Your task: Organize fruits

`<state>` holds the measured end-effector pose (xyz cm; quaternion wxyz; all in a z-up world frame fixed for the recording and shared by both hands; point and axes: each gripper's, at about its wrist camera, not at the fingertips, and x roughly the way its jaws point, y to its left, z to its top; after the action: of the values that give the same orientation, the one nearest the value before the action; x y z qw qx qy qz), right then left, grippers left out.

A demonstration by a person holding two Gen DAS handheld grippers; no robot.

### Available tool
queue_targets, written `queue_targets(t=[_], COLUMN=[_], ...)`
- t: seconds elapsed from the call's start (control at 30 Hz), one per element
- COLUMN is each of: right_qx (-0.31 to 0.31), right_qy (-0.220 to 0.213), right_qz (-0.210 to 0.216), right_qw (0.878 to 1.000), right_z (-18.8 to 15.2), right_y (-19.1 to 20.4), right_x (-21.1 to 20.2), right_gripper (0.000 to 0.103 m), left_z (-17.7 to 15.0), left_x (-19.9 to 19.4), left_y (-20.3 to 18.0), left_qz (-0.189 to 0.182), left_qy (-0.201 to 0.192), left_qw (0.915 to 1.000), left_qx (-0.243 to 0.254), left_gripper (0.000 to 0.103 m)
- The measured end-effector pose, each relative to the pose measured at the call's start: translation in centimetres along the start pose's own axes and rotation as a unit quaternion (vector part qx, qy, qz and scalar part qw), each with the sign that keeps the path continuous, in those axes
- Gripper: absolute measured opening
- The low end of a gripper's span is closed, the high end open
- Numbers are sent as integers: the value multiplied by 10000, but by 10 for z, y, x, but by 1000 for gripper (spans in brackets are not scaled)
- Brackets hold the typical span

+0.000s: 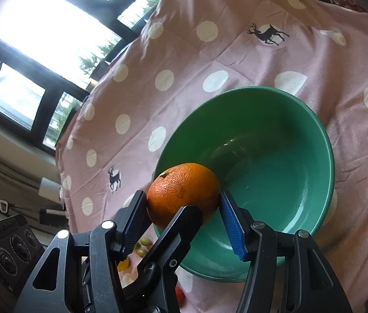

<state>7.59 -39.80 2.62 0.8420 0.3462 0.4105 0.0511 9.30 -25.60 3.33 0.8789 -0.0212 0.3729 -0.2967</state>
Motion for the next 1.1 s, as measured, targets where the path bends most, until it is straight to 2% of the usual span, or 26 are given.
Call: queue_targets(t=[0.6,0.77,0.83,0.87,0.9,1.03,1.1], right_qx=[152,135,98,74,46,101,97], right_qy=[68,70,77,73,60,59,69], right_qz=[-334,-490,-582,-645,-708,-581,-757], right_qw=[9993,9987,9982,9979,9975,9982,9971], right_z=[0,-1,-1,-2,-2,-1,-2], right_y=[-11,-12,-11,-10,-10,-11,-11], right_x=[3,4,5,5,6,7,9], right_gripper=[60,60,60,60,60,60,60], left_z=[-4,-5,-6,-6,-6,-7,-7], left_x=[15,22,24,23,22,24,25], left_y=[0,0,-1,-1,-1,-1,-4], left_qz=[-209,-152,-158,-252,-377,-391,-285], left_qy=[276,366,375,353,337,396,436], left_qw=[9994,9991,9991,9990,9986,9983,9986], left_qx=[-61,-124,-119,-125,-144,-159,-115], left_gripper=[55,55,50,38,32,35,36])
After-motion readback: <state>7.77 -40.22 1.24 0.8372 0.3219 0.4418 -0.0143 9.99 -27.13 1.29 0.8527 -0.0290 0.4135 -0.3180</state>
